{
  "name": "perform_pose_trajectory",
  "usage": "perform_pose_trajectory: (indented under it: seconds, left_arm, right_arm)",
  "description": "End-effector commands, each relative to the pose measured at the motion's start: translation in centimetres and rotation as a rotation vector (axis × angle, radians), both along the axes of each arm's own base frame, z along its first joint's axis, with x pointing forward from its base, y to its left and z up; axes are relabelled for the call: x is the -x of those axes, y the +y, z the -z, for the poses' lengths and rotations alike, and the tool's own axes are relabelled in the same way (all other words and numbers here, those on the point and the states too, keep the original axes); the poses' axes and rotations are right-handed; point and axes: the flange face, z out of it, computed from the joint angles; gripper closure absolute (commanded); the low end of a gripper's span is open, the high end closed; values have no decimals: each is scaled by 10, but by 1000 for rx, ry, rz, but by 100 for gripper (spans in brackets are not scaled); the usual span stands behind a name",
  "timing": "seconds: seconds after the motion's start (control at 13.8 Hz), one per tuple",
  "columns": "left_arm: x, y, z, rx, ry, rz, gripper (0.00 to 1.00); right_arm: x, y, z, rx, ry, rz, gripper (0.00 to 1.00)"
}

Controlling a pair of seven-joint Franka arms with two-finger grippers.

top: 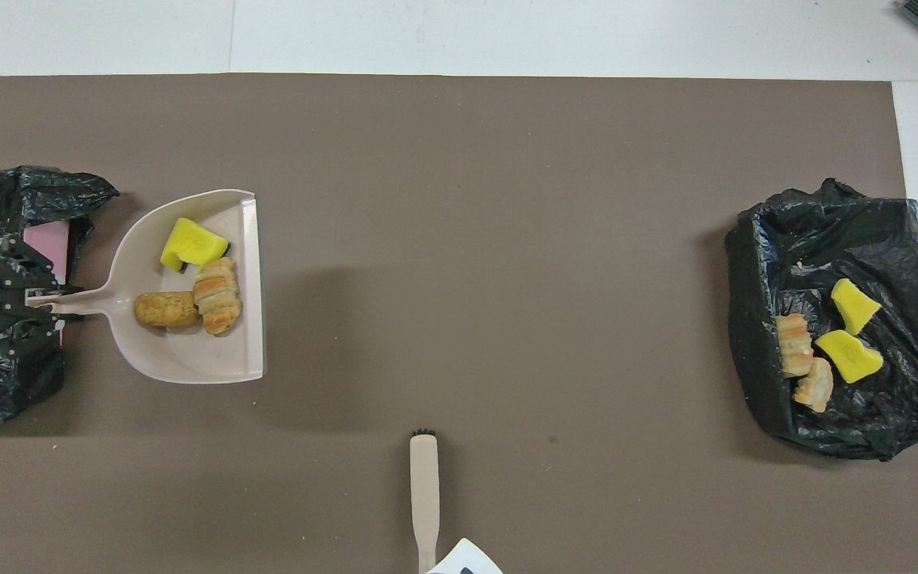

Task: Sweep and dump trash in bin
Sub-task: 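Tip the dustpan into the black bag beside the left gripper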

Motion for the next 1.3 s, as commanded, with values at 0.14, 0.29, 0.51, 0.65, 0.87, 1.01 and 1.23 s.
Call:
perform_pose_trajectory:
  seconds: [0.14,0.29,0.51,0.65,0.87,1.01,1.23]
  left_arm:
    - [8,97,-15,-76,-15,34,100]
    - [9,125,-20,-163,-20,74,100]
    - [14,180,-21,-260,-31,60,100]
    - [7,212,-27,-353,-28,99,100]
    - [-13,237,-42,-473,2,122,100]
    - [-23,247,-53,-560,5,138,100]
    - [-32,253,-57,-689,-7,148,100]
  right_arm:
    - [4,0,11,-9,-12,47,100]
    - [3,1,17,-5,-13,50,100]
    - [0,2,19,-3,-12,56,73]
    - [-6,4,19,-8,-12,65,62]
    - [-30,9,13,-26,-16,102,36]
    - [-60,0,-1,-47,-37,150,0]
    - [-117,-19,-40,-109,-87,245,0]
